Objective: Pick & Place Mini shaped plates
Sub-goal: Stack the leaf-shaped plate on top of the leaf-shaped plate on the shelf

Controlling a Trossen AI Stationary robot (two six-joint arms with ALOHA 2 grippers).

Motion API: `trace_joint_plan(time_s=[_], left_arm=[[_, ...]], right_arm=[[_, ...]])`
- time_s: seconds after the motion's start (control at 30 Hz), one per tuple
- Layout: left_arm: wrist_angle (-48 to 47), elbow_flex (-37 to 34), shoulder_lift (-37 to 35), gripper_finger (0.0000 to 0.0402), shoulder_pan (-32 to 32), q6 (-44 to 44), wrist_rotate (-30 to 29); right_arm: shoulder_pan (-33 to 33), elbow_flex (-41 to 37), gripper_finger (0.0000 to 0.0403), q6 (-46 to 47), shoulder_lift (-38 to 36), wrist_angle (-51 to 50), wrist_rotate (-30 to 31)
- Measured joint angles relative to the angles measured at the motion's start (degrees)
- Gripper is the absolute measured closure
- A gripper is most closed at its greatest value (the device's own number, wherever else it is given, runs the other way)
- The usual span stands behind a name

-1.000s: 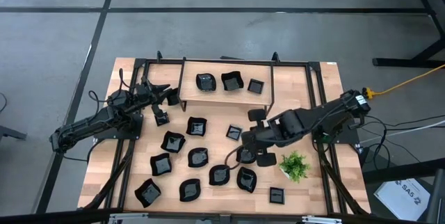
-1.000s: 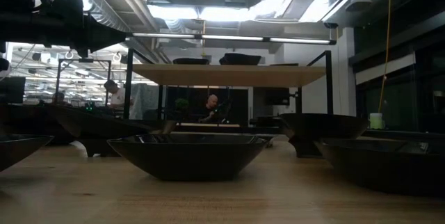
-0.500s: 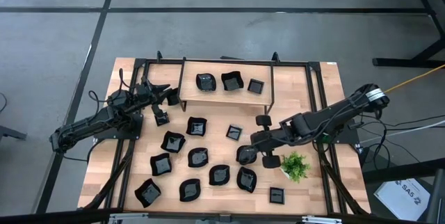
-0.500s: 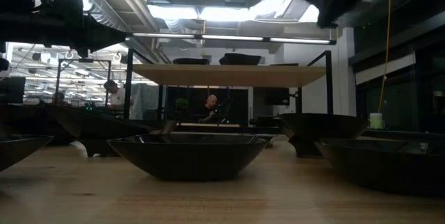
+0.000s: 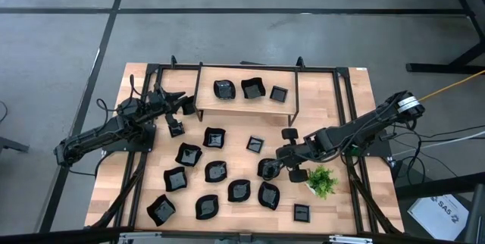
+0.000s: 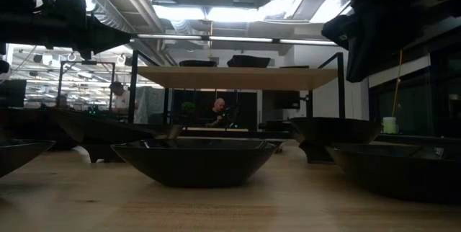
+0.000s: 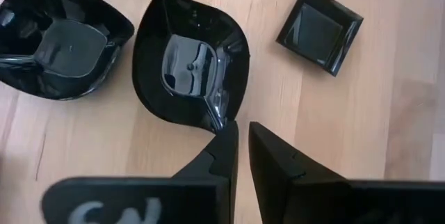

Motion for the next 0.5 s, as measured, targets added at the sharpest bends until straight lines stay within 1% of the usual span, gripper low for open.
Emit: trace_joint_plan(time_s=[0.27,0.5], left_arm=[[0.00,0.00,-0.01,0.0315,0.00,0.00,0.00],[0.00,-0.02,0.00,0.0315,0.00,-0.01,0.00]], right_arm=[[0.00,-0.29,0.0366,1.24,0.00,-0.17,0.04],[0.00,-0.29,0.0366,8.11,0.00,-2.82,-1.93]])
